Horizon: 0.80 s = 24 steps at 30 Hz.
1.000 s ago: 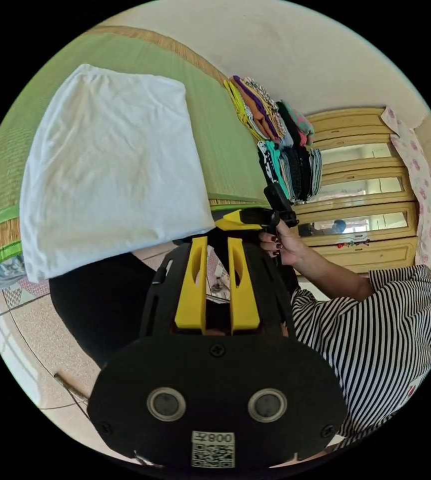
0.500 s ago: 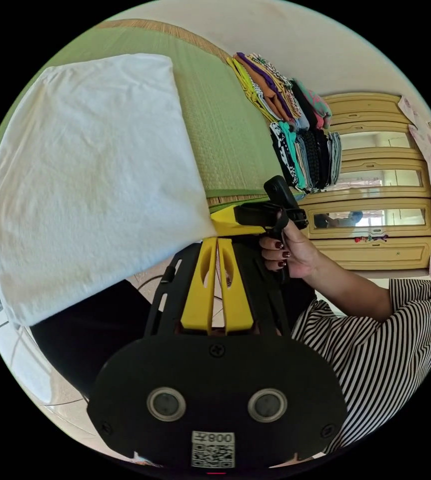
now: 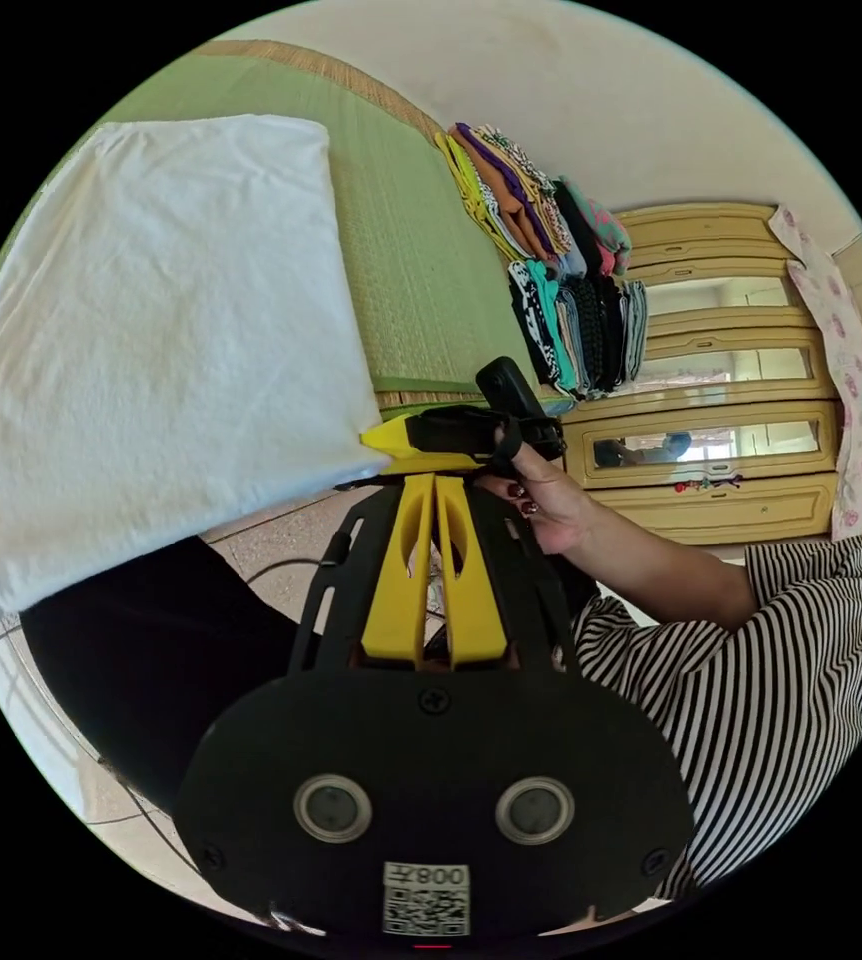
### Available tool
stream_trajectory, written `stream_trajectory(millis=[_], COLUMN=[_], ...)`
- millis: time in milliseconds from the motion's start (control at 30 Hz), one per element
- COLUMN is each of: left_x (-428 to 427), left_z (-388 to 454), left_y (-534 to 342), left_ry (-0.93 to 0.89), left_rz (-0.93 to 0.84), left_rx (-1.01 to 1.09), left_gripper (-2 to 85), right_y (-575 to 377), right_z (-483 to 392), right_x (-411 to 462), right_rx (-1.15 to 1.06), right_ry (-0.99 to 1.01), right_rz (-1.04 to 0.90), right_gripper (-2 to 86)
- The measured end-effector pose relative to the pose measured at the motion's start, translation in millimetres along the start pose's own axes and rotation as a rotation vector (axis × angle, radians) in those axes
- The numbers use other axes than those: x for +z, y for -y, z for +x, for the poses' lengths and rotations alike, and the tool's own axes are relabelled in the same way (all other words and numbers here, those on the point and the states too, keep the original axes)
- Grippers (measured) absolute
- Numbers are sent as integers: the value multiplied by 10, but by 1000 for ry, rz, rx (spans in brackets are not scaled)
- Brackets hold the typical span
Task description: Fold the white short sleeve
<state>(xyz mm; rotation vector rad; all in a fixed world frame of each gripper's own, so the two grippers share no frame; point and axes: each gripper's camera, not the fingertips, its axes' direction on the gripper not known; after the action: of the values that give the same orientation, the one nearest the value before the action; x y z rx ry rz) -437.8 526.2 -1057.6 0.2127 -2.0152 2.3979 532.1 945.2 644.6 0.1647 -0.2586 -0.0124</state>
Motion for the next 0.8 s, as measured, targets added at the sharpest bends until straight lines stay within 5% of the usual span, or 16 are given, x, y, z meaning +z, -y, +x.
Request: stream_trajectory(millis=[433, 800], left_x=[-1613, -1753], left_z=[-1233, -2265], left_y=[-1435, -1533], left_ry=[-96, -300], left_rz=[504, 550], left_rx=[-374, -513], left_gripper=[83, 147], right_y=[-176, -223], right_z=[-820, -913], right_x=[120, 320], right_rx=[-132, -108], right_ry=[-49, -58], right_rz=[-33, -20], right_gripper=[28, 28])
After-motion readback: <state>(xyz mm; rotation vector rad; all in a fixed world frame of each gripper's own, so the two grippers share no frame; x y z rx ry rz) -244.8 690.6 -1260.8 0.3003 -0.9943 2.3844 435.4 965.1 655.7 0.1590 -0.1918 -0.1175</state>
